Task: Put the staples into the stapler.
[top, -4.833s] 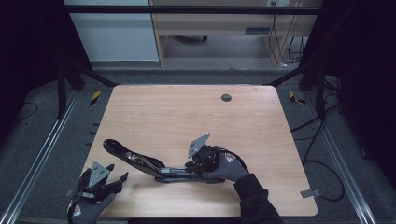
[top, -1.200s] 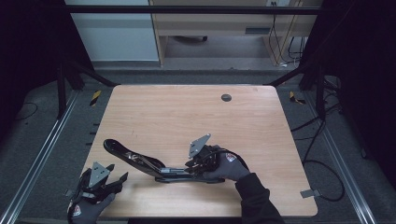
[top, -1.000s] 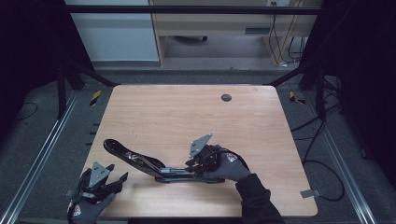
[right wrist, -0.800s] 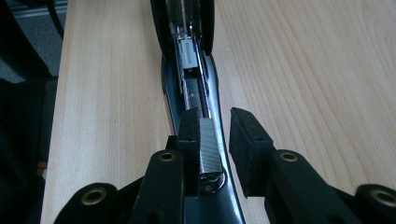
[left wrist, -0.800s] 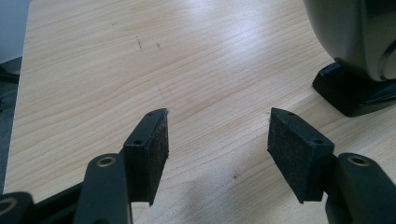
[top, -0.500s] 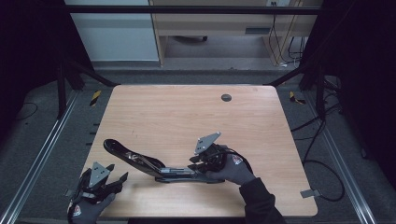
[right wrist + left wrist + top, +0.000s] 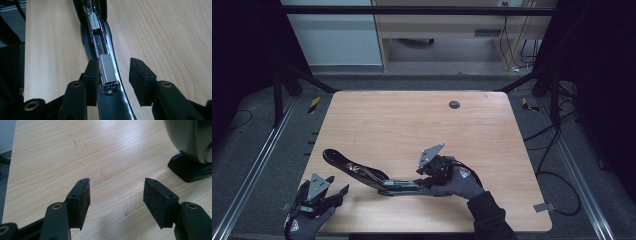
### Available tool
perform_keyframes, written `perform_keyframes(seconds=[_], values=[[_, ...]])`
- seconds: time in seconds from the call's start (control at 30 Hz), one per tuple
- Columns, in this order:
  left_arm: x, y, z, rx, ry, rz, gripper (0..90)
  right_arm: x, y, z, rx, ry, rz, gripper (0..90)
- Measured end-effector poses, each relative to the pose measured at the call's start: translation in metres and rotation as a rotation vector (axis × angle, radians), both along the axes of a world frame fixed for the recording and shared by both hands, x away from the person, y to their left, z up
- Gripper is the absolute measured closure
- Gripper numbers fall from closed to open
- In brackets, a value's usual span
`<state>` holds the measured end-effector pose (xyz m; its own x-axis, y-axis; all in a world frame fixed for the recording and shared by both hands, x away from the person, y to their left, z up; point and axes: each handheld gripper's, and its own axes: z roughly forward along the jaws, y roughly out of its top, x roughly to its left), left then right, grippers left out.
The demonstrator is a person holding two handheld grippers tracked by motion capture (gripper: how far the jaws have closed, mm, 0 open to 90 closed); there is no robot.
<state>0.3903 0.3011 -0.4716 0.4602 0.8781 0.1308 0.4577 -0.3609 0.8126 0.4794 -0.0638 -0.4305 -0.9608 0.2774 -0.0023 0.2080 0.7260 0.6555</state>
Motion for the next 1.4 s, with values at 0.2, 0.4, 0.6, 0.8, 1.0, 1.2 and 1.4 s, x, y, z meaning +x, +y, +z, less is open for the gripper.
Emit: perform_keyframes(seconds=[0.2,0.4,0.6,0.8,1.0,1.2,1.4], values=[[0.000,0.000,0.000,0.000,0.002,-0.001,38.3,0.004,0.008,-0.005,-0.020,0.016,0.022,66.5],[0.000,0.000,0.000,-0.002,0.001,-0.001,38.4,0.006,0.015,-0.009,-0.030,0.028,0.037,69.6],[0.000,0.000,0.000,-0.002,-0.002,0.000,38.3,0.006,0.017,-0.011,-0.047,0.033,0.050,75.2],[0.000,0.000,0.000,-0.002,-0.003,0.000,38.4,0.005,0.018,-0.010,-0.057,0.025,0.062,76.2],[0.000,0.000,0.000,0.000,-0.003,-0.001,38.4,0.003,0.018,-0.010,-0.060,0.005,0.061,76.3],[0.000,0.000,0.000,0.001,-0.002,-0.002,38.3,0.000,0.018,-0.011,-0.066,-0.011,0.053,76.0],[0.000,0.000,0.000,0.002,-0.002,-0.001,38.4,0.000,0.015,-0.009,-0.042,-0.002,0.044,75.2]])
